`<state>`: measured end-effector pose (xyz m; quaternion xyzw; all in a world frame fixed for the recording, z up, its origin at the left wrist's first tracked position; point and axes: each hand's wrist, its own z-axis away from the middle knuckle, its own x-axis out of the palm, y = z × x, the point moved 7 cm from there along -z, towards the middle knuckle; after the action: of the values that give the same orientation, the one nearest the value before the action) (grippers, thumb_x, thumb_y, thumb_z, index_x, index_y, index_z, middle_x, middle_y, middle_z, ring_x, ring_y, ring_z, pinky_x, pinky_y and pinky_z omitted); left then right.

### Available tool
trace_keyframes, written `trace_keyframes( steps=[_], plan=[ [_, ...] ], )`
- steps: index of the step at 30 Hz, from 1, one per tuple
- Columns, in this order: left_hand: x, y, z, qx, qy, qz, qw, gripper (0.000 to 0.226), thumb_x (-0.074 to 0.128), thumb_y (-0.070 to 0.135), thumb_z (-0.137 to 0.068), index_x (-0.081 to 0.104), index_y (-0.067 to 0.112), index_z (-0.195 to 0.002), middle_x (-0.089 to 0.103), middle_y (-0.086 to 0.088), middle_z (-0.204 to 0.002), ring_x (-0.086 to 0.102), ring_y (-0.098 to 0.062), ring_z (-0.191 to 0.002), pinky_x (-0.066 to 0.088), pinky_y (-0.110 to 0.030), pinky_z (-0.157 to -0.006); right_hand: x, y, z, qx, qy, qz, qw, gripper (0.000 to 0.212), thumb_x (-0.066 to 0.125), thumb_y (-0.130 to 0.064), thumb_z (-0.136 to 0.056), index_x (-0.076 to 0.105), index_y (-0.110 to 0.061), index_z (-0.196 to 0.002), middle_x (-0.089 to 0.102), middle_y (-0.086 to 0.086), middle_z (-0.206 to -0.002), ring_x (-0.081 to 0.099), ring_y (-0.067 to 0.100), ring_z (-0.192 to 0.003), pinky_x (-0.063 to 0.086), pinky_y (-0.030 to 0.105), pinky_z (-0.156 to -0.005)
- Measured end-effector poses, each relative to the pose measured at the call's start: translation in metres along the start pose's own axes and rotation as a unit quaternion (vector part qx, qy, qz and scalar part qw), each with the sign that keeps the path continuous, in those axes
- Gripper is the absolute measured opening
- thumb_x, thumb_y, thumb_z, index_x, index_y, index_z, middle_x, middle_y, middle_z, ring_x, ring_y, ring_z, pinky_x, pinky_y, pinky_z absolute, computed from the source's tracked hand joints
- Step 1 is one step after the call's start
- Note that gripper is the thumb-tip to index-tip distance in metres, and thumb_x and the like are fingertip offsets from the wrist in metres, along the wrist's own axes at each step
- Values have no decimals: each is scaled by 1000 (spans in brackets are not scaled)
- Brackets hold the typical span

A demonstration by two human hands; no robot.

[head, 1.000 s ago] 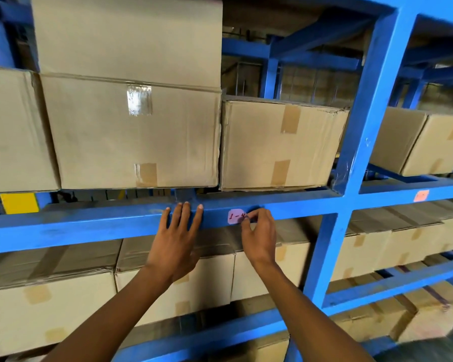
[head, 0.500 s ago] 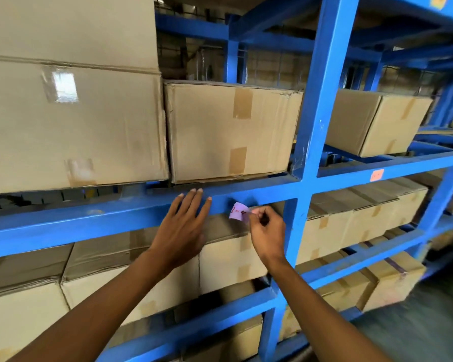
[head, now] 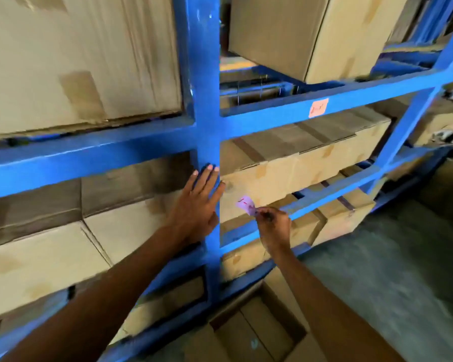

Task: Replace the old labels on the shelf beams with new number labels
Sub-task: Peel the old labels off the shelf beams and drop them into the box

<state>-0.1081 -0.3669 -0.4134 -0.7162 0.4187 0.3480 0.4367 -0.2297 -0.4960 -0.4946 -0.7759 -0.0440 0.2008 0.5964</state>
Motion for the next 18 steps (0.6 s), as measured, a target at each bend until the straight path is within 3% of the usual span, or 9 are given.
trace_keyframes(
  steps=[3,7,9,11,13,15,18],
  plan=[
    [52,28,3,-22,-82,-8,996,81,69,32,-65,42,6,-137,29,-28,-148,23,-41,-139,18,-56,-111,-1,73,-6,88,-64,81,991,15,60,-6,-81,75,-6,-81,69,15,-70,55,21,-65,44,36,-64],
    [98,40,13,-58,-159,-47,984,81,61,33,-78,23,8,-145,0,-25,-155,-14,-37,-141,-8,-52,-114,-5,155,11,157,-155,188,957,19,58,-17,-86,72,-6,-83,70,18,-83,63,34,-82,46,37,-68],
    [112,41,14,-67,-184,-98,976,83,57,41,-81,16,10,-146,-10,-24,-155,-19,-38,-140,-8,-53,-114,-5,191,24,172,-209,268,925,45,50,-40,-93,62,-8,-63,63,22,-76,58,34,-76,40,37,-66],
    [116,38,16,-74,-182,-148,969,84,52,49,-82,13,13,-147,-16,-23,-153,-20,-39,-139,-6,-53,-114,-10,216,37,202,-224,274,913,54,46,-49,-92,51,-13,-52,57,20,-68,56,32,-69,40,39,-63],
    [120,40,14,-77,-168,-167,968,79,51,43,-82,17,13,-147,-15,-23,-152,-16,-39,-140,-1,-53,-114,-10,242,44,241,-233,243,910,34,58,-34,-88,64,-7,-70,68,20,-80,65,35,-80,52,43,-70],
    [119,44,13,-74,-150,-180,969,77,51,36,-81,17,13,-146,-9,-23,-153,-10,-39,-141,3,-54,-114,-7,257,48,236,-269,277,892,19,64,-26,-83,67,-7,-87,69,17,-98,64,34,-95,52,40,-80],
    [119,45,12,-68,-140,-187,970,82,52,36,-81,10,13,-148,-9,-24,-152,-8,-39,-140,4,-54,-114,4,267,47,203,-346,340,851,28,62,-35,-84,67,-11,-97,67,11,-108,59,29,-106,48,35,-84]
  ],
)
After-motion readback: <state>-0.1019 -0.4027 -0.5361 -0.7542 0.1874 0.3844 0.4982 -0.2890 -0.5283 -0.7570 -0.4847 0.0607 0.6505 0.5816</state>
